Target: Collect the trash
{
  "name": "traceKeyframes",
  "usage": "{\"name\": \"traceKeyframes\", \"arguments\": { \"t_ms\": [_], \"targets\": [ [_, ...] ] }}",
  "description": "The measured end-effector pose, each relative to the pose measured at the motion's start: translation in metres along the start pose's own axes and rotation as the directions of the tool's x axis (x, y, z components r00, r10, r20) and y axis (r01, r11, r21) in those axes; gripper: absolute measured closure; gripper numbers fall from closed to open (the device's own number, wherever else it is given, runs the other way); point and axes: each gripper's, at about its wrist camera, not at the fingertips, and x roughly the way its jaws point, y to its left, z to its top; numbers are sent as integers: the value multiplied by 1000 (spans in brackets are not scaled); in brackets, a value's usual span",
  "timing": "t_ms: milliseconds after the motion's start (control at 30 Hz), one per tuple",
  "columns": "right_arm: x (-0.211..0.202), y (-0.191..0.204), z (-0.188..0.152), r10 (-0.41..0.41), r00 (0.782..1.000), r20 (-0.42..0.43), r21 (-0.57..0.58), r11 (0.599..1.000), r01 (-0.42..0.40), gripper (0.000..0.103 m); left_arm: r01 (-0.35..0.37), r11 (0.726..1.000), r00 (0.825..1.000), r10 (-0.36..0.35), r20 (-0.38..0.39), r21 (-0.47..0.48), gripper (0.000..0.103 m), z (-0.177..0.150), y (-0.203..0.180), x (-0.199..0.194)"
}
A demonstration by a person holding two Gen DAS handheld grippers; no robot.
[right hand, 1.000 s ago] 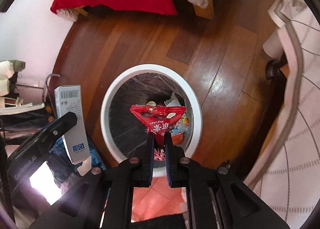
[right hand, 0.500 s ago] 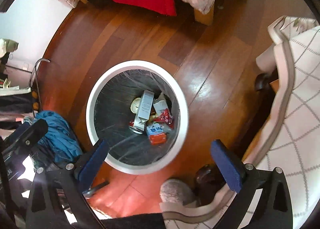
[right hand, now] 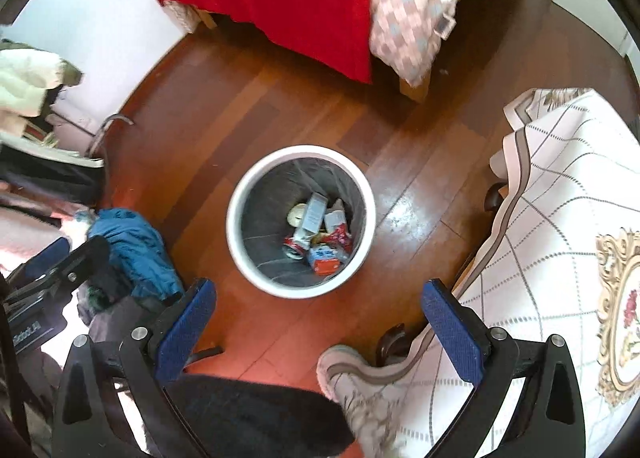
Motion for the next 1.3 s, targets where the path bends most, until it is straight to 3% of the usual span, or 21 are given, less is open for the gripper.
{"name": "traceKeyframes", "arguments": {
  "t_ms": [367,700,967,1300],
  "targets": [
    [-119,19,-27,127,989,77,-39,991,-125,0,84,996,993,-87,78,37,0,-10,-7,-106],
    [-193,35,-44,238,967,85,-86,969,-231,0,206,978,975,-208,76,35,0,-21,-7,-159],
    [-220,46,-50,261,961,85,-119,961,-251,0,236,971,966,-239,96,41,0,-29,-8,-184],
    [-224,55,-54,264,962,68,-137,958,-253,0,242,969,964,-245,101,39,0,-34,-7,-192]
  ]
}}
